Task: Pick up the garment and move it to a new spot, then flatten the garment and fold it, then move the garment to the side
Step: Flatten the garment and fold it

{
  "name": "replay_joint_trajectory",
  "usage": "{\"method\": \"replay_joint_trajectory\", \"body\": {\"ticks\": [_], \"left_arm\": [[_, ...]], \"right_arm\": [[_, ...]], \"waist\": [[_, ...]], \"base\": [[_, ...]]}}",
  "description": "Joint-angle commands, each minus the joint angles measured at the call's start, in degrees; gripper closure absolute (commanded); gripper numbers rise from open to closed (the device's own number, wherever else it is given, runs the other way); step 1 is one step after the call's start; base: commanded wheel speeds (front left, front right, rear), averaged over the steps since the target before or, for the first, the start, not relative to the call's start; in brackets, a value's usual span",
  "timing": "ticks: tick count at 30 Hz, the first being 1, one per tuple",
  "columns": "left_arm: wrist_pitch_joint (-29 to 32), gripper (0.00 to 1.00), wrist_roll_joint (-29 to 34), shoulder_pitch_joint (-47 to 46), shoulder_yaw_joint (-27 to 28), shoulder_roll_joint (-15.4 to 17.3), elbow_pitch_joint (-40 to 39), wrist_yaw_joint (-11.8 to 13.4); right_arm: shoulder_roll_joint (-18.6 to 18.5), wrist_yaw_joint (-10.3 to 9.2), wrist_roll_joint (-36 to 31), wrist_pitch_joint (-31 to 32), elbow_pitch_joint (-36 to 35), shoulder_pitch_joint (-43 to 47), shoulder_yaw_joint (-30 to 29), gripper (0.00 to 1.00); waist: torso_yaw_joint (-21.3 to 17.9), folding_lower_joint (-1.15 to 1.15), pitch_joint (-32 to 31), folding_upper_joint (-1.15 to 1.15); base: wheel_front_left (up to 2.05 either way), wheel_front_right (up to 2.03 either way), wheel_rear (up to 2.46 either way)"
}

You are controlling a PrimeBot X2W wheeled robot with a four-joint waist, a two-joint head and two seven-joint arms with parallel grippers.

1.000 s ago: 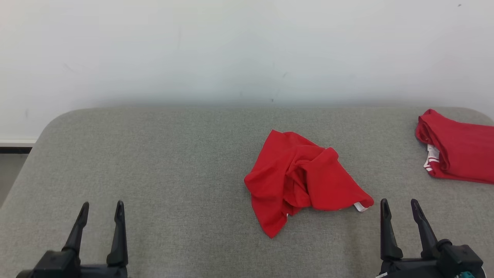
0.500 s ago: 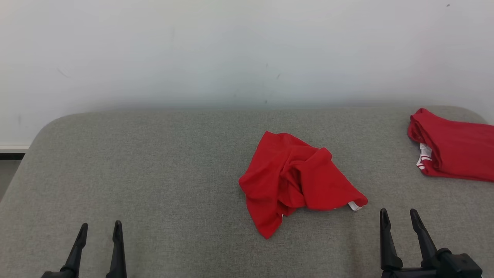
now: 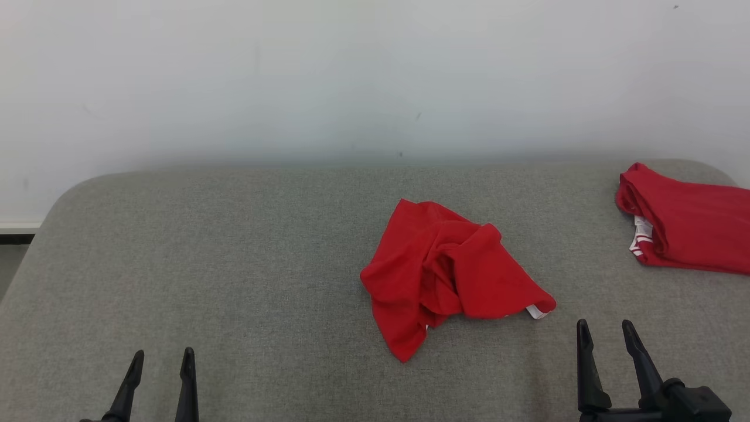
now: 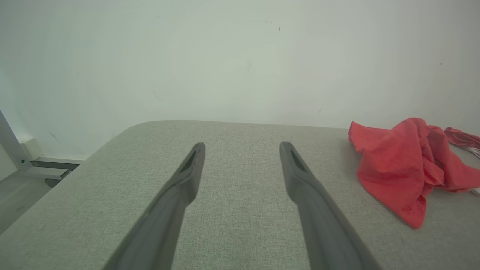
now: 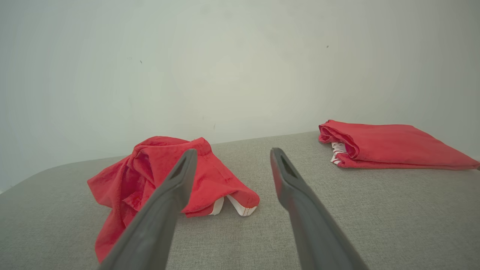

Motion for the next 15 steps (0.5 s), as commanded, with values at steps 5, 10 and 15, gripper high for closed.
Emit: {"method": "replay_joint_trajectory", "body": {"ticks": [5,10,15], "left_arm": [[-0.18,0.00,1.33,0.05,0.83,-0.82,0.75,-1.17],[-0.18,0.00,2.04,0.06,1.43,-1.28,1.08,-1.81],[-0.18,0.00,2.78,0.03,2.00,-1.63,1.48,-2.19]], "right_arm": [[0.17,-0.16,0.56,-0.12,0.22,0.22,-0.06,0.00],[0.17,-0.16,0.63,-0.16,0.43,0.15,0.18,0.00],[0.17,-0.16,0.67,-0.23,0.68,0.04,0.17,0.00]], "waist": [[0.21,0.00,0.11,0.00],[0.21,0.00,0.26,0.00],[0.12,0.00,0.42,0.00]], "base": [[0.00,0.00,0.00],[0.00,0.00,0.00],[0.00,0.00,0.00]]}}
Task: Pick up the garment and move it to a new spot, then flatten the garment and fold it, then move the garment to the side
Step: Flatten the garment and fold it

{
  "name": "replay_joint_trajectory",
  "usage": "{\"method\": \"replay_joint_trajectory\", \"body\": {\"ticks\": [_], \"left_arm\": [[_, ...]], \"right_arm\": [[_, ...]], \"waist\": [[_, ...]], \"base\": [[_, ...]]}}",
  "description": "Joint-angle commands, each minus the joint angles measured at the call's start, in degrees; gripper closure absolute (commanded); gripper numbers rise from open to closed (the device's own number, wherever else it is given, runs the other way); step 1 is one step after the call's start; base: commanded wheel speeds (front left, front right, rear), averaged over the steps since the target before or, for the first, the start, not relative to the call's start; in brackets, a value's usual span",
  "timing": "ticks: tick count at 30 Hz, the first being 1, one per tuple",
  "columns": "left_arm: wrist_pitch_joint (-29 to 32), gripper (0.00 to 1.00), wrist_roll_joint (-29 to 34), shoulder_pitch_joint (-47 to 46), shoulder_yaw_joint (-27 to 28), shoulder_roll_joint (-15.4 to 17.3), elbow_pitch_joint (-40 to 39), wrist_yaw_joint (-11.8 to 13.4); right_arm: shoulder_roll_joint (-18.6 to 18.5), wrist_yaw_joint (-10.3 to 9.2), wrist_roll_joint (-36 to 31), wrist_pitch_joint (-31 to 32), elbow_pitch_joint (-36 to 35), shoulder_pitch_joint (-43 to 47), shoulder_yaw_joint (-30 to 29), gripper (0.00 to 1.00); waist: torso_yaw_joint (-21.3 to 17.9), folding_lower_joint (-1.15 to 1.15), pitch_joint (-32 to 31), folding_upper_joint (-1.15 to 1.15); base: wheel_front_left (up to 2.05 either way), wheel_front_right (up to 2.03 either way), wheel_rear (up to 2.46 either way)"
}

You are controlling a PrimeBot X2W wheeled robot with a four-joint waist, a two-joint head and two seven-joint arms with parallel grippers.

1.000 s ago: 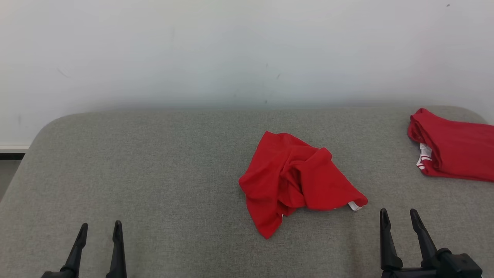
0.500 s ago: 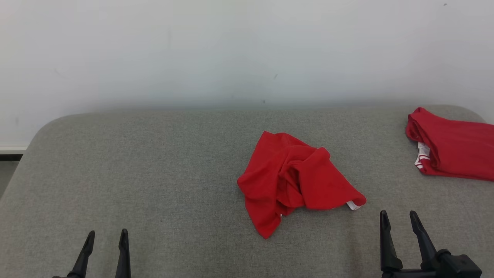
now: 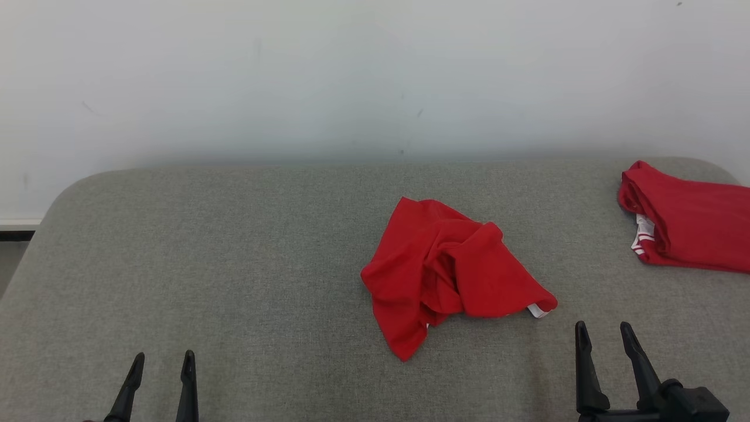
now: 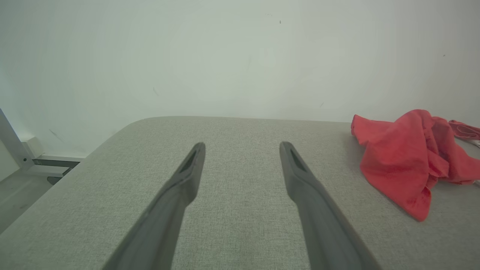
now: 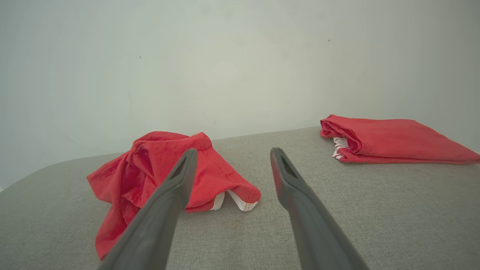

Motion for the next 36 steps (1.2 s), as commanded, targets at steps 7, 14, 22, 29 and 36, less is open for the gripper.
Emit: {"method": "replay_joint_trajectory", "body": {"ticks": [7,14,22,29,36], "left_arm": [[-0.18,0.00,1.05,0.03,0.69,-0.71,0.47,-0.68],[-0.18,0.00,1.59,-0.25,1.02,-1.19,0.64,-0.90],[-0.18,0.00,2.06,-0.22,1.78,-1.59,0.83,-1.31],[-0.18,0.00,2.47,0.06,2.25,-2.00,0.79,-1.75],[-0.18,0.00,2.94,0.02,2.69,-2.42,0.81,-1.96]], "right_arm": [[0.17,-0.16,0.43,-0.28,0.09,0.13,0.04,0.00],[0.17,-0.16,0.38,-0.31,-0.13,0.35,-0.09,0.00],[0.17,-0.16,0.28,-0.34,-0.03,0.38,-0.11,0.00],[0.17,-0.16,0.10,-0.30,-0.15,0.52,-0.08,0.00],[0.17,-0.16,-0.04,-0.08,-0.44,0.69,-0.21,0.00]], "waist": [[-0.10,0.00,0.18,0.00],[0.00,0.00,0.32,0.00],[0.11,0.00,0.36,0.00],[0.08,0.00,0.41,0.00],[0.18,0.00,0.48,0.00]], "base": [[0.00,0.00,0.00],[0.00,0.00,0.00],[0.00,0.00,0.00],[0.00,0.00,0.00],[0.00,0.00,0.00]]}}
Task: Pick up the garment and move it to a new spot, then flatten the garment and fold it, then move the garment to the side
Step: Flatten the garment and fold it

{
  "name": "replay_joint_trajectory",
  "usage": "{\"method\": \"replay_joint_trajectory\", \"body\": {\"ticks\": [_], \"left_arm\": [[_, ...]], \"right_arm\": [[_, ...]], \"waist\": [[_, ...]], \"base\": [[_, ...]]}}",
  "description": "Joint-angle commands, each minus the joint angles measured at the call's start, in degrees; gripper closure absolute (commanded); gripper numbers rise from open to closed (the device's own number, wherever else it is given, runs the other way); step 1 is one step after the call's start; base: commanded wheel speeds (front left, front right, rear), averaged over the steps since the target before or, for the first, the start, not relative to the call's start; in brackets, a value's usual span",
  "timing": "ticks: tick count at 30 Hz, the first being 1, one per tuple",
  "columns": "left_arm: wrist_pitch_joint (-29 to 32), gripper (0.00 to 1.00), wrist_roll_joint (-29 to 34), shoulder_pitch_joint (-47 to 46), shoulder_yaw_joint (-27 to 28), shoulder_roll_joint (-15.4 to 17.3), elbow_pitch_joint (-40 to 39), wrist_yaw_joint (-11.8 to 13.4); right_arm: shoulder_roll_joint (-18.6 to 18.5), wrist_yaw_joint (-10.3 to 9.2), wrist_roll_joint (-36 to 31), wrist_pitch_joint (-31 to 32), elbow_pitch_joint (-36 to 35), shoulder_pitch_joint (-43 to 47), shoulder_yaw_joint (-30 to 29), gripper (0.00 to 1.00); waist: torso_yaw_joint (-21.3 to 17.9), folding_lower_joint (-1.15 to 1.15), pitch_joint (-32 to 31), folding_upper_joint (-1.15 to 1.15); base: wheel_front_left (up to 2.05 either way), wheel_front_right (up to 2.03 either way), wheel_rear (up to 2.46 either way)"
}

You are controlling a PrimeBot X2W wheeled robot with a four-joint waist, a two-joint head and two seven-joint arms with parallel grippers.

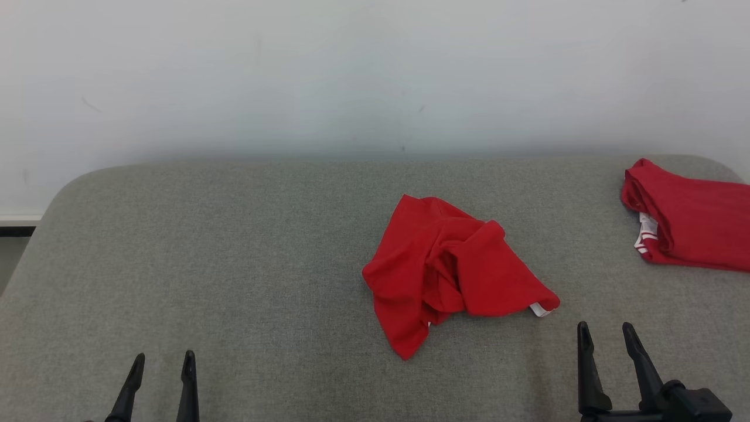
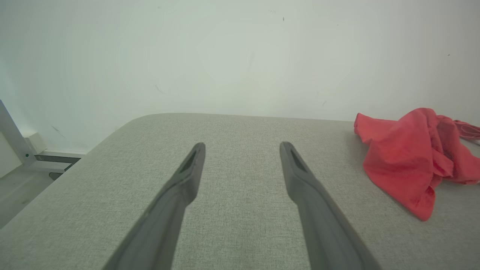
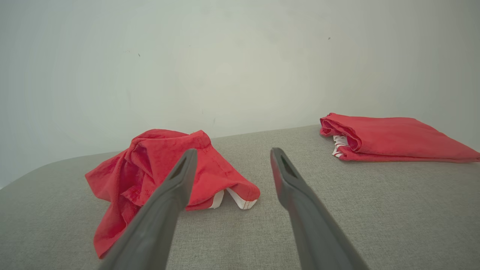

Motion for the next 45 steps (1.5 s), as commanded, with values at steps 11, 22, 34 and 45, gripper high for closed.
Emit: {"method": "replay_joint_trajectory", "body": {"ticks": [11,22,34,45], "left_arm": [[-0.18,0.00,1.99,-1.30,0.22,-0.97,0.36,-0.39],[-0.18,0.00,2.79,-2.99,-0.93,-1.78,1.02,-0.92],[-0.18,0.00,3.16,-5.13,-1.08,-1.84,1.84,-1.40],[-0.18,0.00,3.53,-6.53,-1.31,-1.93,2.99,-1.87]], "right_arm": [[0.19,-0.16,-0.50,1.14,0.66,-3.51,7.52,0.00],[0.14,-0.16,0.62,2.11,13.79,-12.57,16.27,0.00],[0.17,-0.16,1.24,-0.16,35.55,-22.69,15.35,0.00],[0.16,-0.16,4.42,-0.59,43.48,-27.60,17.06,1.00]], "waist": [[3.64,0.00,0.24,0.00],[8.12,0.00,1.89,0.00],[10.64,0.00,4.47,0.00],[10.62,0.00,4.31,0.00]], "base": [[0.00,0.00,0.00],[0.00,0.00,0.00],[0.00,0.00,0.00],[0.00,0.00,0.00]]}}
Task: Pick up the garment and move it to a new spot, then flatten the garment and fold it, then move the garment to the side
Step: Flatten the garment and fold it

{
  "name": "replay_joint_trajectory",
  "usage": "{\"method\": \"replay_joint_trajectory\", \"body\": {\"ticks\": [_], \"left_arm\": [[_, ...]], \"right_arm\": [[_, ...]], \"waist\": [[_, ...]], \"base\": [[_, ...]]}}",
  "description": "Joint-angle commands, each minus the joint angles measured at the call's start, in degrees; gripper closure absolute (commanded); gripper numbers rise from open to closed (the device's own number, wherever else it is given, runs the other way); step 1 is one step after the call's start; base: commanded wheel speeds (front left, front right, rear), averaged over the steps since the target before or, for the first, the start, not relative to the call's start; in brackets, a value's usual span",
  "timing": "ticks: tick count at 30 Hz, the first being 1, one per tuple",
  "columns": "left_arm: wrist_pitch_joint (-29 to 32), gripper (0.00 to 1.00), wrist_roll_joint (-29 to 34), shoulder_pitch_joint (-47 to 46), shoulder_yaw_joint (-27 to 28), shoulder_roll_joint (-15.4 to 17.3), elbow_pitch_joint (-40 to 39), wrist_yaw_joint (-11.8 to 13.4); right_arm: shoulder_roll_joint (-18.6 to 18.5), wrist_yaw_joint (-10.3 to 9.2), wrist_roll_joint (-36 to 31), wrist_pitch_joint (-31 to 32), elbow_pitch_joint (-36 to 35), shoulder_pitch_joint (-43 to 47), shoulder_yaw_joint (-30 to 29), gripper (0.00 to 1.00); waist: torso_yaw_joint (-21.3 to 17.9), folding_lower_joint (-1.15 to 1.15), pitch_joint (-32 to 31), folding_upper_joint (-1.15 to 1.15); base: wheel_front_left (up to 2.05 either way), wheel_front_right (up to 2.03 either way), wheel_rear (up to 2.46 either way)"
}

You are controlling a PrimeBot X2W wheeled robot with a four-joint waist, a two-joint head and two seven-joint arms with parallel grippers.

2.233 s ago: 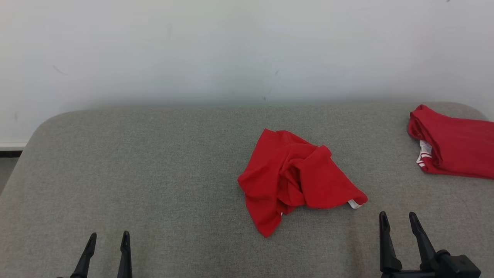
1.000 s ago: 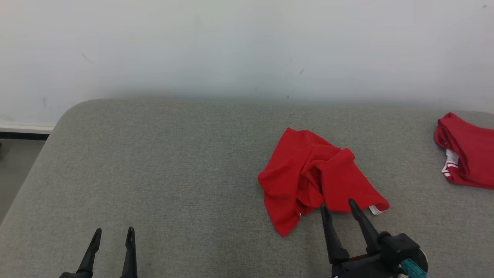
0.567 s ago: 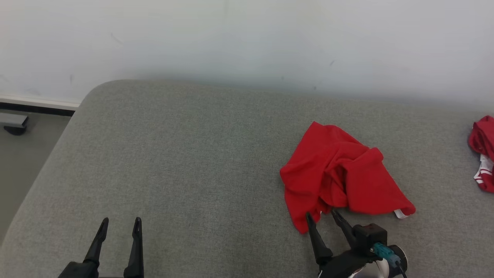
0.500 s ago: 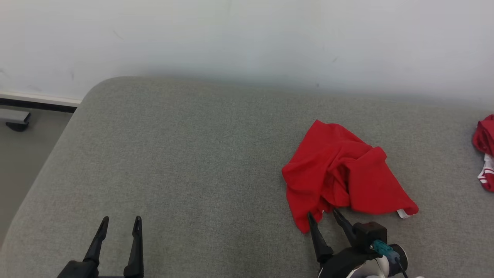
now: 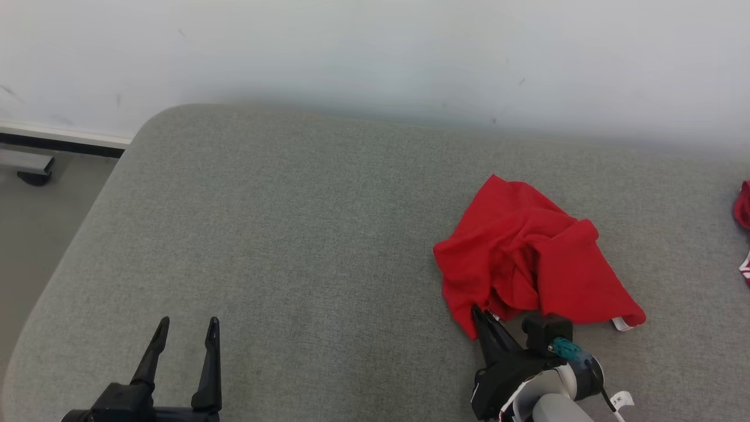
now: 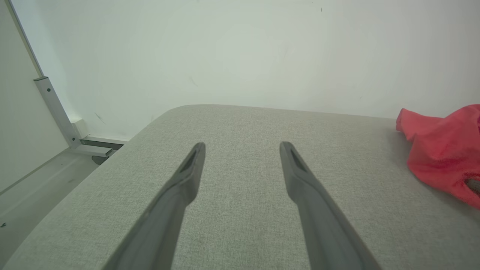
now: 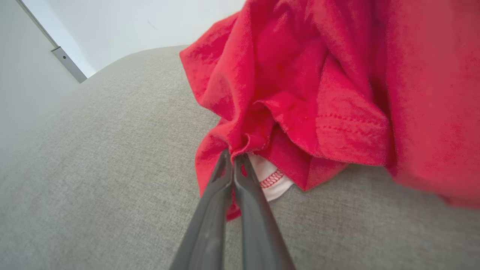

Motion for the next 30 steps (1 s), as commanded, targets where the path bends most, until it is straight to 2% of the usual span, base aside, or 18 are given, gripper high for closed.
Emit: {"method": "replay_joint_trajectory", "body": {"ticks": [1,5,10,18,19,23,30], "left_arm": [[-0.18,0.00,0.35,0.14,0.20,0.14,0.12,-0.05],[-0.18,0.00,0.23,1.25,0.42,-0.15,0.52,-0.27],[-0.18,0.00,0.13,2.36,0.65,-0.70,0.58,-0.52],[-0.18,0.00,0.38,3.03,1.02,-1.71,0.15,-0.57],[-0.18,0.00,0.38,3.03,1.02,-1.71,0.15,-0.57],[-0.18,0.00,0.82,3.06,0.83,-2.15,-0.15,-0.66],[-0.18,0.00,1.09,2.94,0.77,-2.65,-0.21,-0.88]], "right_arm": [[0.14,-0.16,0.01,-0.32,-1.17,1.04,-0.38,1.00],[-0.32,-0.16,-0.81,-0.30,-8.85,4.93,-1.70,1.00],[-3.29,-0.16,-0.54,-0.31,-21.17,12.55,-2.97,1.00],[-6.58,-0.16,1.83,1.53,-38.59,24.67,-8.83,1.00],[-6.58,-0.16,1.83,1.53,-38.59,24.67,-8.83,1.00],[-7.10,-0.16,3.03,5.07,-45.69,30.89,-13.52,1.00],[-6.18,-0.16,2.36,9.86,-50.27,37.93,-19.44,1.00]], "waist": [[-0.72,-0.01,-0.73,-0.01],[-2.49,-0.01,-2.29,-0.01],[-5.37,-0.01,-4.12,-0.01],[-9.38,-0.01,-4.49,-0.01],[-9.38,-0.01,-4.49,-0.01],[-10.19,-0.01,-4.25,-0.01],[-10.26,-0.01,-3.98,-0.01]], "base": [[0.00,0.00,0.00],[0.00,0.00,0.00],[0.00,0.00,0.00],[0.00,0.00,0.00],[0.00,0.00,0.00],[0.00,0.00,0.00],[0.00,0.00,0.00]]}}
